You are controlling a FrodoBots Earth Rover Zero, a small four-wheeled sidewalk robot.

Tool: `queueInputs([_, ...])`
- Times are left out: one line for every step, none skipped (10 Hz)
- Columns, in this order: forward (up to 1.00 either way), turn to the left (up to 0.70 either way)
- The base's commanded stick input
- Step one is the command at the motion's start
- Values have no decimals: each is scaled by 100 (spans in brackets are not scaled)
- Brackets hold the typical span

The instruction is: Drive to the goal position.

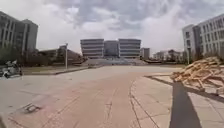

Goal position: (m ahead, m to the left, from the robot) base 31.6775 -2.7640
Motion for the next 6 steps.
queueInputs([70, 0])
queueInputs([70, 0])
queueInputs([70, 0])
queueInputs([70, -12])
queueInputs([70, -27])
queueInputs([70, -34])
